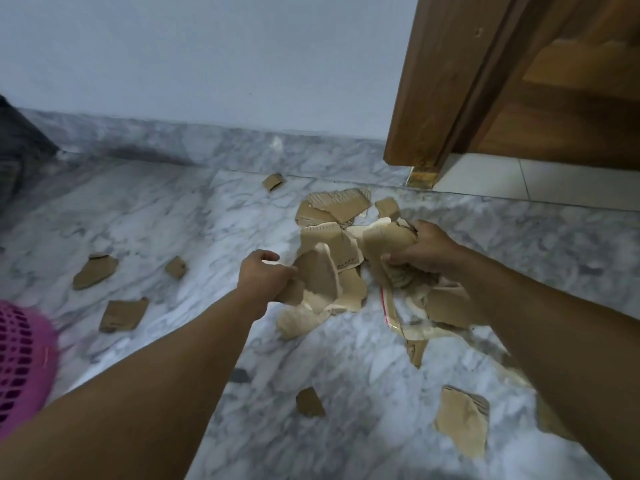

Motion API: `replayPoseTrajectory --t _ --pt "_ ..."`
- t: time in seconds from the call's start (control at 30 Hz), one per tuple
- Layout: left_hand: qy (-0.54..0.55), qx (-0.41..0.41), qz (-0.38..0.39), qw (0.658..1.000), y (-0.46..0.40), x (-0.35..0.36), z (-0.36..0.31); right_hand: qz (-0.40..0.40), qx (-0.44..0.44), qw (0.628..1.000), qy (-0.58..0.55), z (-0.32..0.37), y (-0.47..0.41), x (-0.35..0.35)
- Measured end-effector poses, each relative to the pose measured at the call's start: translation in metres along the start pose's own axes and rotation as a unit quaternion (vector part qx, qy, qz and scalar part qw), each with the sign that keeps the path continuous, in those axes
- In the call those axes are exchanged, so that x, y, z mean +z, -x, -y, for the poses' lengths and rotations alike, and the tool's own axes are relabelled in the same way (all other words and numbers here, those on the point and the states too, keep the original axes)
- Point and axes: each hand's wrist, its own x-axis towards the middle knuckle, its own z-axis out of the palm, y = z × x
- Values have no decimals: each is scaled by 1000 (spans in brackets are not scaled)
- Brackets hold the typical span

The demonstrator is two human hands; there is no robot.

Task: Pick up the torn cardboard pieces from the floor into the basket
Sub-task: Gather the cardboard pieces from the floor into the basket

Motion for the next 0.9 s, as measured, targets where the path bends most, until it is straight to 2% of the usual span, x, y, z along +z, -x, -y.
replayPoseTrajectory --t 0.07,0.17,0.27,0.37,0.47,0.53,0.6,0.73,0.9 --pt "-41 -12 -5 999 -7 11 -4 -8 -4 999 31 2 -5 1" --pt "-260 -29 -51 964 -9 31 -5 -13 4 997 77 3 -16 3" --pt "-305 -68 -66 948 -7 55 -9 -19 28 990 139 4 -25 9" --pt "-378 -69 -74 920 -4 73 -10 -3 14 991 134 6 -24 15" --pt "-323 -42 -73 943 -6 80 -6 0 5 997 72 4 -22 20" --pt "-207 -32 -62 976 -6 76 -4 10 17 1000 21 3 -19 23" --pt "-111 -28 -33 993 -3 72 -2 28 22 999 -18 3 -16 26" --pt "-11 -53 20 998 5 57 5 44 5 997 -62 11 -1 31" --pt "-2 -66 58 996 20 5 -2 84 -20 993 -78 35 20 20"
